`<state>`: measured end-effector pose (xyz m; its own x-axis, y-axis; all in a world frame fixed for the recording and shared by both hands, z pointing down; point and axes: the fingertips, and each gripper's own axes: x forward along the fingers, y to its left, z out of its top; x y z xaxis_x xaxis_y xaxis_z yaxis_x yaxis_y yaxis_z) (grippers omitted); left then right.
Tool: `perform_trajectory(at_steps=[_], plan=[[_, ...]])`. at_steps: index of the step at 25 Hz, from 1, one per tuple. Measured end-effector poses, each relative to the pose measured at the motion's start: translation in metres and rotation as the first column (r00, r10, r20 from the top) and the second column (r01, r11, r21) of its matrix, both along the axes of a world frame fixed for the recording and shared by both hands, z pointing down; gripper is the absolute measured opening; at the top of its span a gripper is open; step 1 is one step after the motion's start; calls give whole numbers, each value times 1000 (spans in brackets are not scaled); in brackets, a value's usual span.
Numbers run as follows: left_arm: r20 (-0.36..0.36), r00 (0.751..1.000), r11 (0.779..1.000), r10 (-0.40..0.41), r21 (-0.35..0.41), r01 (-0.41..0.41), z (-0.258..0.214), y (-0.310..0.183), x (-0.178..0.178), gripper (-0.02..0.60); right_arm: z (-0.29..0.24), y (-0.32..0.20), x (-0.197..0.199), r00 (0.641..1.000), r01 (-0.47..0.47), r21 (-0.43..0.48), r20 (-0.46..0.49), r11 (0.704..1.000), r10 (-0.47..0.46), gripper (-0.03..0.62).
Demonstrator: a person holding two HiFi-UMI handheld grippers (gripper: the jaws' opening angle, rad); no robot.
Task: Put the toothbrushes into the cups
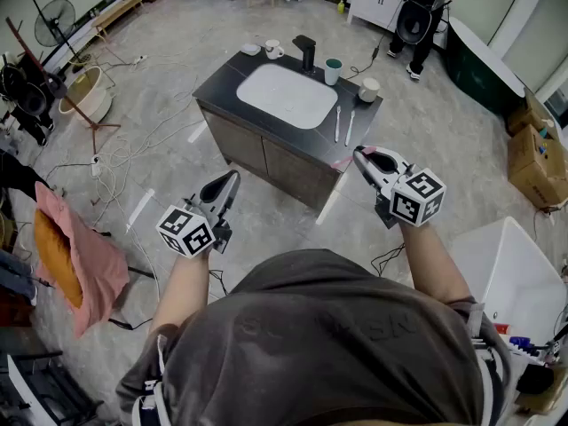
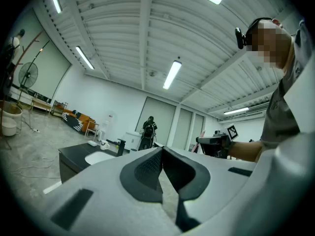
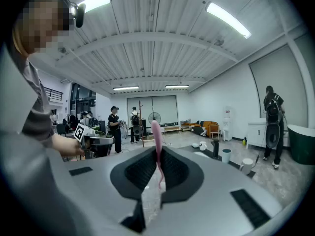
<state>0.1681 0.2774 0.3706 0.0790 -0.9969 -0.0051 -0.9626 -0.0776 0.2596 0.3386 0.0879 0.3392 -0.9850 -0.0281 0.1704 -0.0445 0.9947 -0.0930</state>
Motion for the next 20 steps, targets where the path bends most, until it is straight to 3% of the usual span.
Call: perform_trajectory(at_steps=[11, 20], plan=[[8, 1000, 1000, -5, -4, 5, -2, -3, 6, 6, -3, -4, 4, 1000, 9, -7, 15, 1000, -9, 18], [29, 999, 999, -32, -3, 32, -10, -18, 36, 6, -8, -19, 33, 998, 41, -15, 40, 999, -41, 20]])
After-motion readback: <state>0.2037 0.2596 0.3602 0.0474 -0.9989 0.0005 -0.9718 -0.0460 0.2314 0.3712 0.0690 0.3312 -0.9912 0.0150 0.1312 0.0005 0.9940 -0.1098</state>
